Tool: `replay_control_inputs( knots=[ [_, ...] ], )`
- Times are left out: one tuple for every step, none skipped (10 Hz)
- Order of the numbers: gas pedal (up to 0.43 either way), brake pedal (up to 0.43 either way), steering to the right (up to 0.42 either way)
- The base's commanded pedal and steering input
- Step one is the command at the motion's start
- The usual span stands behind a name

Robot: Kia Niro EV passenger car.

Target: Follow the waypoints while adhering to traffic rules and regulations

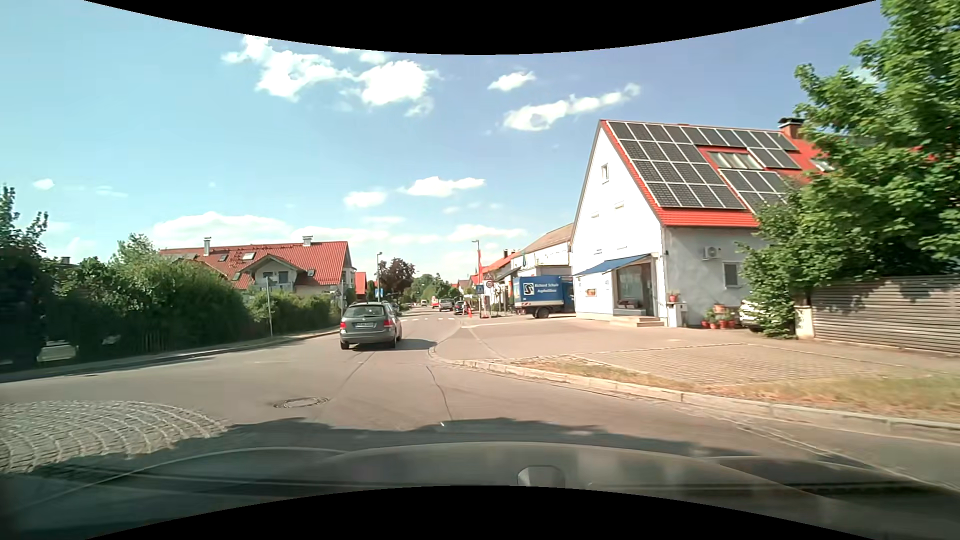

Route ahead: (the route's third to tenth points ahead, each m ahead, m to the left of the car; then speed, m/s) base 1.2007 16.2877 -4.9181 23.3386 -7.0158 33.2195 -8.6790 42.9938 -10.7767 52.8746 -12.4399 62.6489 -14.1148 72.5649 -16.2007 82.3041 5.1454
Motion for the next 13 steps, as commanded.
replay_control_inputs(
  knots=[
    [0.118, 0.006, -0.347],
    [0.118, 0.006, -0.358],
    [0.118, 0.006, -0.368],
    [0.118, 0.006, -0.38],
    [0.118, 0.006, -0.396],
    [0.11, 0.006, -0.41],
    [0.079, 0.006, -0.426],
    [0.059, 0.006, -0.441],
    [0.059, 0.006, -0.45],
    [0.047, 0.006, -0.454],
    [0.047, 0.006, -0.457],
    [0.047, 0.006, -0.465],
    [0.047, 0.006, -0.475]
  ],
)
